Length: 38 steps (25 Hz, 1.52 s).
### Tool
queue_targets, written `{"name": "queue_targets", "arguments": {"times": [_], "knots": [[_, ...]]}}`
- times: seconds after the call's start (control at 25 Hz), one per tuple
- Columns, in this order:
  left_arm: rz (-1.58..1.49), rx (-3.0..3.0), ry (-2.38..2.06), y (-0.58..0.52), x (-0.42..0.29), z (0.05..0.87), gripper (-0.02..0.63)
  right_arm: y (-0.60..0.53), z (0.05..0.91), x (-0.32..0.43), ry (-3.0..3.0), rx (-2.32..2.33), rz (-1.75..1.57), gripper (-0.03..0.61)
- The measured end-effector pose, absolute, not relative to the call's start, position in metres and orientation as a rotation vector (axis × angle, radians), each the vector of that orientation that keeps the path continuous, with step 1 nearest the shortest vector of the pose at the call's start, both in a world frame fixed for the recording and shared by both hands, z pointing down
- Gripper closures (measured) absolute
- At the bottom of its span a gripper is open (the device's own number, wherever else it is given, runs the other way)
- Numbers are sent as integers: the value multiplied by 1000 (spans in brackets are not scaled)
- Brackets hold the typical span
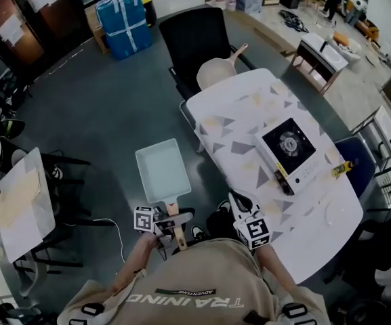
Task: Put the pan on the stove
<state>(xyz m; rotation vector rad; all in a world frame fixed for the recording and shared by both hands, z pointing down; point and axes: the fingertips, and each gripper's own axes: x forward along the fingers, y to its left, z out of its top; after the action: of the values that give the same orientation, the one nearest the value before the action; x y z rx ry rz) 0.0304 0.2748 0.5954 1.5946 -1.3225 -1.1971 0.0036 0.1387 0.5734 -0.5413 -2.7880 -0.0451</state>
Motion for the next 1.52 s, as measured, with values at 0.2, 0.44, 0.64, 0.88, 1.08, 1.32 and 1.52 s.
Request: {"name": "queue_targets", "arguments": {"times": [0.2, 0.44, 0.64, 0.88, 1.08, 1.32, 1.52], "knots": [[-1214, 1589, -1271, 265, 11, 600, 486, 130, 581, -19, -2786, -520, -22, 575], [-1191, 1582, -1254, 244, -37, 599, 486, 109, 589, -57, -2803, -489, 34, 575], [-1125, 1612, -1232, 212, -83, 590, 485, 73, 586, -96, -2844, -412, 81, 575], [-1077, 1669, -1153, 157, -122, 581, 486, 24, 584, -122, -2873, -325, 100, 575], [-1073, 1681, -1059, 110, -141, 585, 485, -12, 592, -124, -2872, -244, 110, 575], [-991, 1710, -908, 62, -144, 593, 485, -40, 598, -110, -2855, -104, 111, 575], [-912, 1751, -759, 26, -144, 587, 483, -59, 602, -94, -2831, 85, 143, 575]]}}
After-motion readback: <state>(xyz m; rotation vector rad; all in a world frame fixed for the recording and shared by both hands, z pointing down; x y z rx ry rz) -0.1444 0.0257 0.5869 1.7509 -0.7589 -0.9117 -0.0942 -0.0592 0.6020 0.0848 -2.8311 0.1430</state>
